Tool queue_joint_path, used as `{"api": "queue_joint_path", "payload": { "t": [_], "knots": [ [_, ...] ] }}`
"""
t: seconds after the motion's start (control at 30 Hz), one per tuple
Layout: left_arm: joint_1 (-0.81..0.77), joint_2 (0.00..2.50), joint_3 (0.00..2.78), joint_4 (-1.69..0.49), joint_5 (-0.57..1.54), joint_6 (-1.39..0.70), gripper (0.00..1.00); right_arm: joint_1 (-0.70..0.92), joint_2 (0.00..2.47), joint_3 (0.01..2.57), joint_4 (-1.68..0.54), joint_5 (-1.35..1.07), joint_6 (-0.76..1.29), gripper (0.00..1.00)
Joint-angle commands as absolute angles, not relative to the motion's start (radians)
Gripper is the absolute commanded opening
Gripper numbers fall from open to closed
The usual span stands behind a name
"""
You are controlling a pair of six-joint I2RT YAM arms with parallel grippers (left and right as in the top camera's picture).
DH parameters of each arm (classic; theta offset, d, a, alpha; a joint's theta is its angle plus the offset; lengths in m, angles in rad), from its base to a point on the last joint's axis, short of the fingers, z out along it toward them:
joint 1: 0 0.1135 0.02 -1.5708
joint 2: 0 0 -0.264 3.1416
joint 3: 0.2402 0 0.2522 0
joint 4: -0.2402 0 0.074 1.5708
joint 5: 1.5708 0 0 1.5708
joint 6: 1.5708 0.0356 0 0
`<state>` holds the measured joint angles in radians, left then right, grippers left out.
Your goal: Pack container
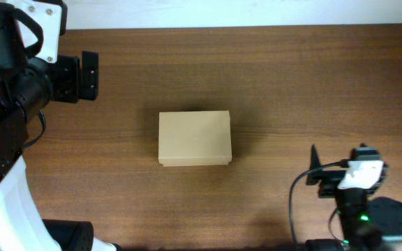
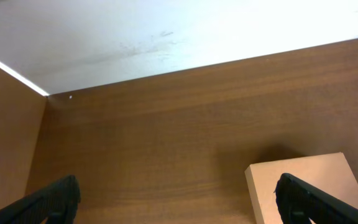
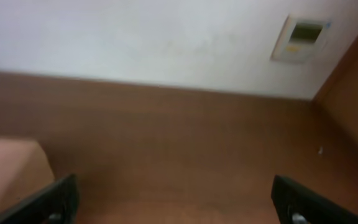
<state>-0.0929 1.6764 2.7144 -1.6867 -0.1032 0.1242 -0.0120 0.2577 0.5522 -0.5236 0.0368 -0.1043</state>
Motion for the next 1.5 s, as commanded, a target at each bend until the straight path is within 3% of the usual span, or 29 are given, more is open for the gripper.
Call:
{"api": "queue_joint_path", "payload": {
  "t": [0.0, 0.4, 1.47],
  "knots": [
    [-0.089, 1.679, 2.718, -1.687, -0.105, 0.137, 1.0, -0.028, 0.17, 0.396, -0.456, 0.008, -0.096, 0.99],
    [-0.089, 1.679, 2.718, -1.687, -0.105, 0.137, 0.99, -0.028, 0.002, 0.113, -0.38, 0.012, -0.096, 0.99],
    [-0.089, 1.674, 2.717, -1.687, -0.105, 0.137, 1.0, -0.028, 0.002, 0.112, -0.377, 0.012, -0.097, 0.99]
  ]
}}
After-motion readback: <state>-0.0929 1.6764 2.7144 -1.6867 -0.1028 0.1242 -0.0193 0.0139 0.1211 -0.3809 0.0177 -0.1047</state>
